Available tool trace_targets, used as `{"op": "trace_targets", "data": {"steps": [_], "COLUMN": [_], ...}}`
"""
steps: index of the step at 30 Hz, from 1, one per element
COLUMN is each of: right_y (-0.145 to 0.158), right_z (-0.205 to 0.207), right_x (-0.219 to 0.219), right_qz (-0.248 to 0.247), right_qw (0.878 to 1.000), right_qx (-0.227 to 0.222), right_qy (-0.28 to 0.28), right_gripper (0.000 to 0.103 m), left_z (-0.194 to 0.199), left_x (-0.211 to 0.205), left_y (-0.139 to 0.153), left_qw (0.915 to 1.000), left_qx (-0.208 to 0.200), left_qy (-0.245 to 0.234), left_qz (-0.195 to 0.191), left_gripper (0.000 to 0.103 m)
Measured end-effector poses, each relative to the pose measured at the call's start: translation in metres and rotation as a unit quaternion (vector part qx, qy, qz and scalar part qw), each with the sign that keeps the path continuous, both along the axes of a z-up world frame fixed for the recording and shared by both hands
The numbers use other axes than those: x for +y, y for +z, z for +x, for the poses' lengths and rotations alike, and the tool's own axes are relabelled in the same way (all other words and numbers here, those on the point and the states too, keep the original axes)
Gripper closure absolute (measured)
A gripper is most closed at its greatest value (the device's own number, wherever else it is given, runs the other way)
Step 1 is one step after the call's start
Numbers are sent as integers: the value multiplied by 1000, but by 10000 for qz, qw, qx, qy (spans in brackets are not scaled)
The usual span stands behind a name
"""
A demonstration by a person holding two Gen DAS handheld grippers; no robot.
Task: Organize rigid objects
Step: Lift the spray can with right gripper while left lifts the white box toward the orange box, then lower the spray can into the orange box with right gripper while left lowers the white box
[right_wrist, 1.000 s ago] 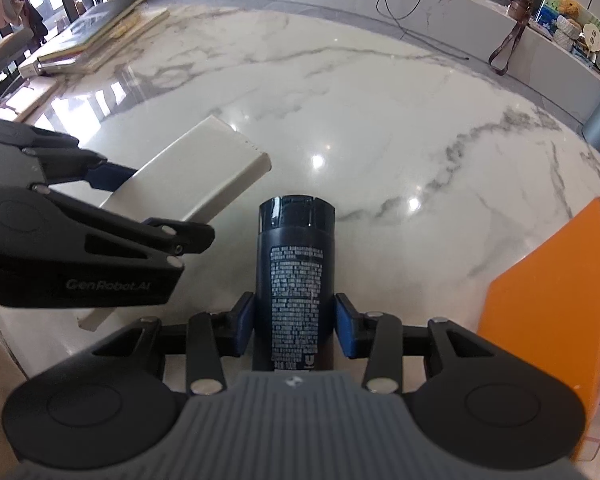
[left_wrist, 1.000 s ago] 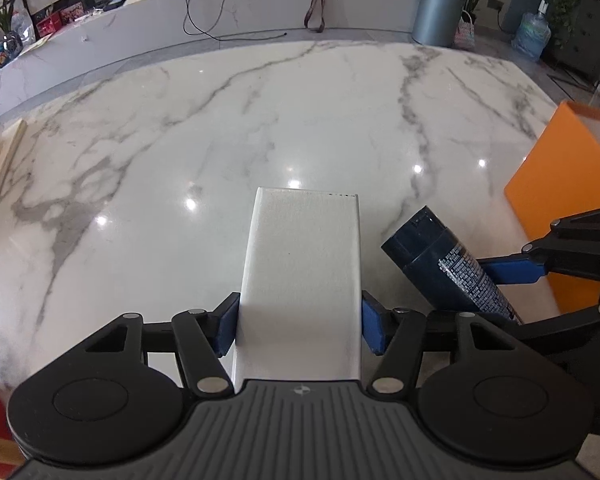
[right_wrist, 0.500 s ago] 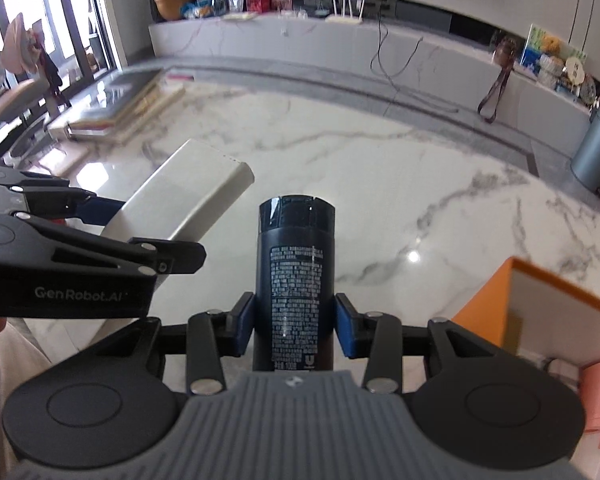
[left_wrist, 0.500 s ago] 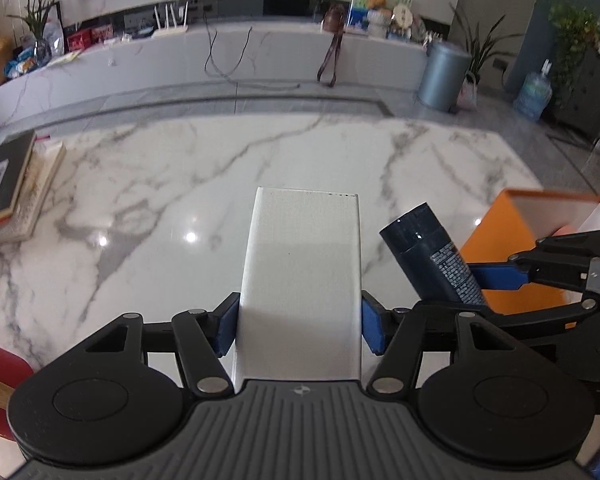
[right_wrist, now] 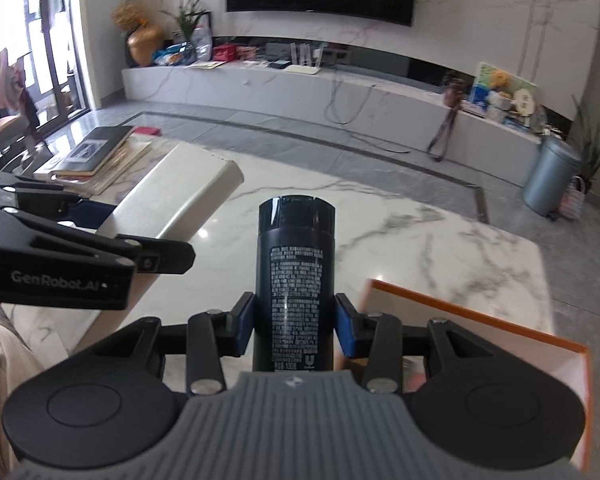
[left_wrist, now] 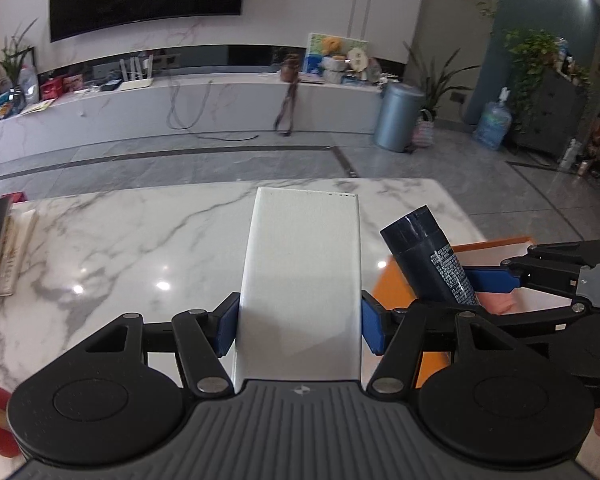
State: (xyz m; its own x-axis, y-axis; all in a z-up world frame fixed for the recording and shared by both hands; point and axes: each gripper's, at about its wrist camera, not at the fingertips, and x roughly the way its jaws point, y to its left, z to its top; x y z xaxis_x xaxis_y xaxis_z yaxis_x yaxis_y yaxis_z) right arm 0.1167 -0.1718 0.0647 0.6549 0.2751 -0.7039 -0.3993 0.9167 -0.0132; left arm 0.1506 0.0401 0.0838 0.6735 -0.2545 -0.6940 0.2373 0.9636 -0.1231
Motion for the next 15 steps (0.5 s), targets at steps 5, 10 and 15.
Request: {"op": "trace_targets", "data": {"steps": [5,10,15], "right_y": [5,0,-15], "right_z": [-5,-9,-3], "right_x": [-46,-91,-132], "right_qz": [-59,-254,-350], "right_qw": [9992,9965,9920], "right_qx": [-6,53,259], "right_qy": [-405,-791,-1183], "right_gripper": [61,61,61], "left_z": [2,9,23], "left_x": [-33,-72,-112], "left_y": [3,-2,-16], "left_qw": [9989,9960,9912], "left_qx": [56,191,415], "left_qy": [-310,-674,-953], "left_qz": [-333,-556,-816], "left_gripper": [33,33,33]}}
